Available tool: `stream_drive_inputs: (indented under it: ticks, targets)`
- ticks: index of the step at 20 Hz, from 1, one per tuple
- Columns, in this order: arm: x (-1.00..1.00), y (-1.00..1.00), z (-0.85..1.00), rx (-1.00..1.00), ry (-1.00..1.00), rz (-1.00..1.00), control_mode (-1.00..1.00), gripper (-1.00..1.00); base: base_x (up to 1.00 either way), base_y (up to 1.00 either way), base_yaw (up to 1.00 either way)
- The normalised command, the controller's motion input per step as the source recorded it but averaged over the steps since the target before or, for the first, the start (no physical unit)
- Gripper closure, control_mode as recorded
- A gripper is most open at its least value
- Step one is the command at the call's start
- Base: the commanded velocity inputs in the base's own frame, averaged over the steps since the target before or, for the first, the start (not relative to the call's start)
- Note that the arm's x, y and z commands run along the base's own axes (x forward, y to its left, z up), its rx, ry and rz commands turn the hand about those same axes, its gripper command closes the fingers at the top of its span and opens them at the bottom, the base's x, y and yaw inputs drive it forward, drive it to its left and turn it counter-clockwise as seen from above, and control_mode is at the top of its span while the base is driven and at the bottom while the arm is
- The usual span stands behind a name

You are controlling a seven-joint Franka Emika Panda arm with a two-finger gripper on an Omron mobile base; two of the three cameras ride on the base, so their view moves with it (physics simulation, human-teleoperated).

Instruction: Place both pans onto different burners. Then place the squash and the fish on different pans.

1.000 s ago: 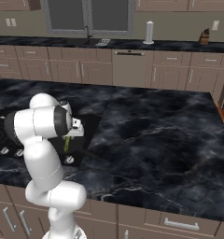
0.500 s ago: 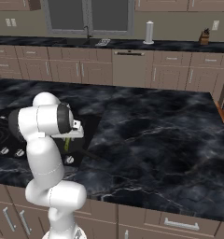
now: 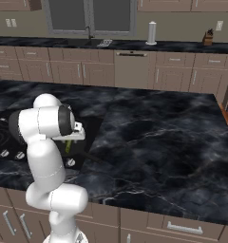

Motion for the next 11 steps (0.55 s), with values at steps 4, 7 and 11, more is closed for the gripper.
stream_drive_inputs:
  ticks: [4,7,11]
  targets:
    - [0.0,0.0,0.13,0.0,0.0,0.0,-1.0,-1.0,0.0,0.0,0.0]
    - [0.0,-0.05,0.51,0.0,0.0,0.0,-1.0,-1.0,0.0,0.0,0.0]
    - [-0.24,-0.13,0.84,0.0,-0.04,-0.02,-1.0,-1.0,0.0,0.0,0.0]
